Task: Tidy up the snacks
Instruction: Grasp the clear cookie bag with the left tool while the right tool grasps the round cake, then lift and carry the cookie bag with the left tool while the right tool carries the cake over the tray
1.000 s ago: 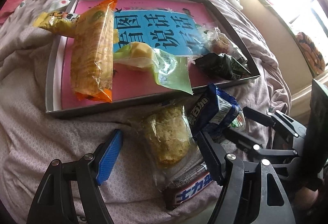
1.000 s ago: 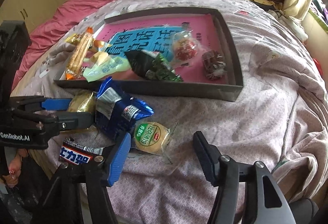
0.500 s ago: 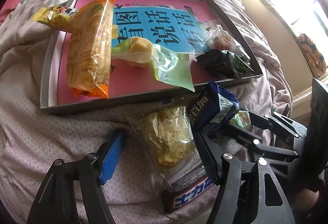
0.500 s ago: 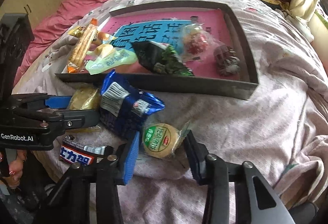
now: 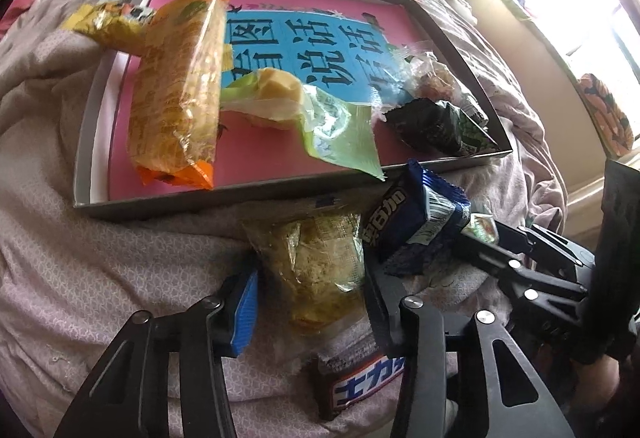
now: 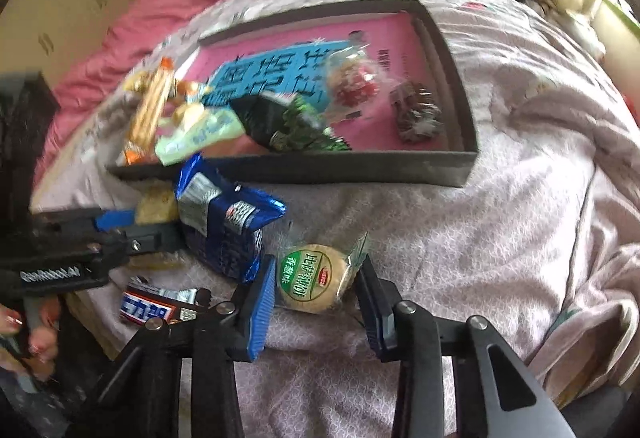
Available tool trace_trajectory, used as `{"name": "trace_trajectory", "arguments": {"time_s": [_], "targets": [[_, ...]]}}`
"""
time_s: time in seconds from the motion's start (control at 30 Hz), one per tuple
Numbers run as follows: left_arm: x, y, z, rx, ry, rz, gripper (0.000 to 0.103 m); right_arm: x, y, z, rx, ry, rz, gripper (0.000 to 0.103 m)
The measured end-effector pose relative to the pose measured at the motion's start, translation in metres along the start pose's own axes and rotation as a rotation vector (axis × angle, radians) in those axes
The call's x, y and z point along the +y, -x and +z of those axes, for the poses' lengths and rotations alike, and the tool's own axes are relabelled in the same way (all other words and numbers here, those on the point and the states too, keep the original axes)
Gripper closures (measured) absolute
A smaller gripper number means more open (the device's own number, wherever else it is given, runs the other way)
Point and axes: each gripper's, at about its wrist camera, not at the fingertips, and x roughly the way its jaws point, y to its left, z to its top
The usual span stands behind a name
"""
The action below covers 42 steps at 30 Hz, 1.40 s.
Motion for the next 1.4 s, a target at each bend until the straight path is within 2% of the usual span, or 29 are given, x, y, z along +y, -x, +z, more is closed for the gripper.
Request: {"name": "trace_trajectory", "arguments": {"time_s": [0.13, 0.43, 0.63, 1.1, 1.4], "targets": [[0.002, 0.006, -0.002, -0.009, 0.008, -0.018, 0.058, -0.005, 0.010, 0.001, -0.026, -0.028, 0.012, 0.064], [0.014, 0.033, -0.002, -0.070, 0.041, -0.049, 0.058, 0.004, 0.036, 0.007, -0.120, 0.008, -0.002, 0.064], [0.019, 0.049, 0.000, -0.122, 0.050, -0.051, 0.058, 0.004, 0.040, 0.010, -0.133, 0.007, -0.012, 0.064], [0.036, 0.086, 0.009, -0.258, 0.064, 0.028, 0.058, 0.007, 0.058, 0.017, -0.203, 0.015, -0.024, 0.064], [0.045, 0.098, 0.017, -0.311, 0.086, 0.066, 0.058, 0.002, 0.071, 0.023, -0.247, -0.006, -0.025, 0.064]]}}
